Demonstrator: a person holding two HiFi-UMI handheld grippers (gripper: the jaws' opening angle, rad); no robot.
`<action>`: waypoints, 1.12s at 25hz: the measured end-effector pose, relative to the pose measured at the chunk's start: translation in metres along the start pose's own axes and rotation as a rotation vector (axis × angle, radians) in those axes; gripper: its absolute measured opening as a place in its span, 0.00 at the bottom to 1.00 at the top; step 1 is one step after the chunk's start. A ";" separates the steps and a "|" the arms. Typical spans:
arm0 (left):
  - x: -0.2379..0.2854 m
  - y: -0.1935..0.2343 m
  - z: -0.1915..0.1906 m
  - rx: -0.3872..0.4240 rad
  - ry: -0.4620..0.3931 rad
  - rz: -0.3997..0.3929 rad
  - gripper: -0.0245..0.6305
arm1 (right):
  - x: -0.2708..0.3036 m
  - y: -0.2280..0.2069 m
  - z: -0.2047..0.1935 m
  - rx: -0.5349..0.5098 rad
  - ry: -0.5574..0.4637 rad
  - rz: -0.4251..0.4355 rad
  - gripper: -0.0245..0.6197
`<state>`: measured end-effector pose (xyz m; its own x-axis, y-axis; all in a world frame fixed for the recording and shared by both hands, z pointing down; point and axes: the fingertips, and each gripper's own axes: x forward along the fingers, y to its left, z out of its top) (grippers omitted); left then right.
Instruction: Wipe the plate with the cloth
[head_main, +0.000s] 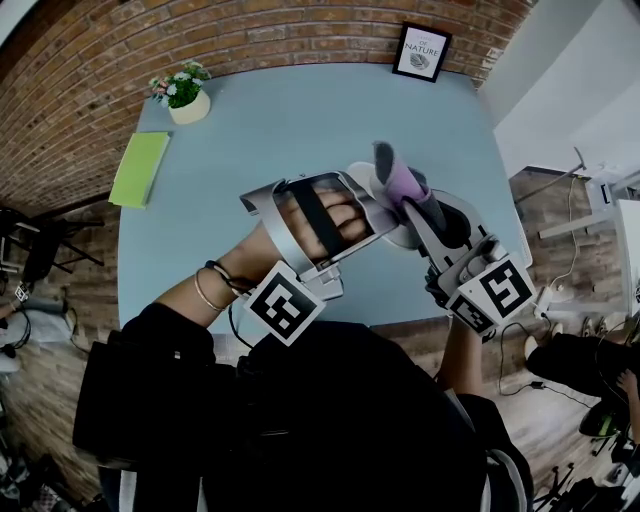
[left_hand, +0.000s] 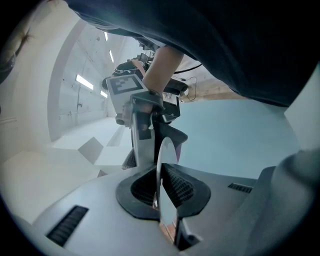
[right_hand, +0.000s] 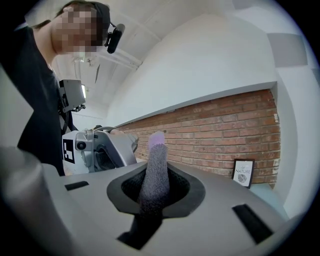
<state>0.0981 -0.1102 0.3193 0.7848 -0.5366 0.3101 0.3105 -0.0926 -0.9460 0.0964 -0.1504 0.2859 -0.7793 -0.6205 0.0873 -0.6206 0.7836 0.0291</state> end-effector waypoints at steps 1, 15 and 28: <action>-0.001 0.000 0.001 0.001 -0.001 0.001 0.07 | 0.000 -0.003 -0.003 0.010 0.004 -0.007 0.10; -0.006 0.000 0.005 -0.002 -0.013 0.009 0.08 | -0.010 -0.039 -0.049 0.101 0.063 -0.120 0.10; -0.004 -0.008 0.002 0.006 -0.009 -0.013 0.07 | -0.023 -0.064 -0.033 0.069 0.029 -0.186 0.10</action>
<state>0.0936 -0.1056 0.3259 0.7854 -0.5282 0.3228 0.3235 -0.0944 -0.9415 0.1575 -0.1852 0.3143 -0.6484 -0.7525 0.1153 -0.7590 0.6508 -0.0204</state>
